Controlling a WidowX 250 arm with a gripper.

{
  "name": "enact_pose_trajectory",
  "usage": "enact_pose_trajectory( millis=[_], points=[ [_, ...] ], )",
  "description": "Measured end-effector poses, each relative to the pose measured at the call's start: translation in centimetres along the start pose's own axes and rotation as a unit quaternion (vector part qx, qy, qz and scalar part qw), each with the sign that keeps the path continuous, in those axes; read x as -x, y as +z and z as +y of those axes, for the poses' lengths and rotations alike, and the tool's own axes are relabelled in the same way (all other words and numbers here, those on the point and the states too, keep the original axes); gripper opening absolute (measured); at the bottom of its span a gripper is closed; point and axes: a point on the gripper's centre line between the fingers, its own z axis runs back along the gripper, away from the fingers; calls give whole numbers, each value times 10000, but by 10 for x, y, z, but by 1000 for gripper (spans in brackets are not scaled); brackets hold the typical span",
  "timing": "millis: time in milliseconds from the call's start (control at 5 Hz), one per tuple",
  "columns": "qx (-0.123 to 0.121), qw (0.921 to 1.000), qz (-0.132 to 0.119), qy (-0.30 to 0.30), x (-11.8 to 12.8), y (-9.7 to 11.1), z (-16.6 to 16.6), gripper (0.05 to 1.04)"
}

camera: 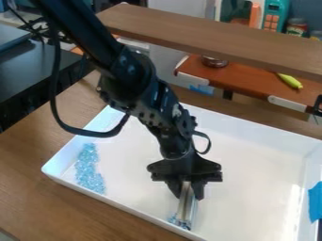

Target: Sweep into pile

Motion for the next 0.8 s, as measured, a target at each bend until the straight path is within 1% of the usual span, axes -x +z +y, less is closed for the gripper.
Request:
enact_pose_trajectory(
  millis=[400,600,800],
  points=[
    [140,9998,81,74,7,0,-20,383],
    [210,9997,26,125,3,4,-44,383],
    [213,9997,-85,56,-2,7,-68,383]
  ],
)
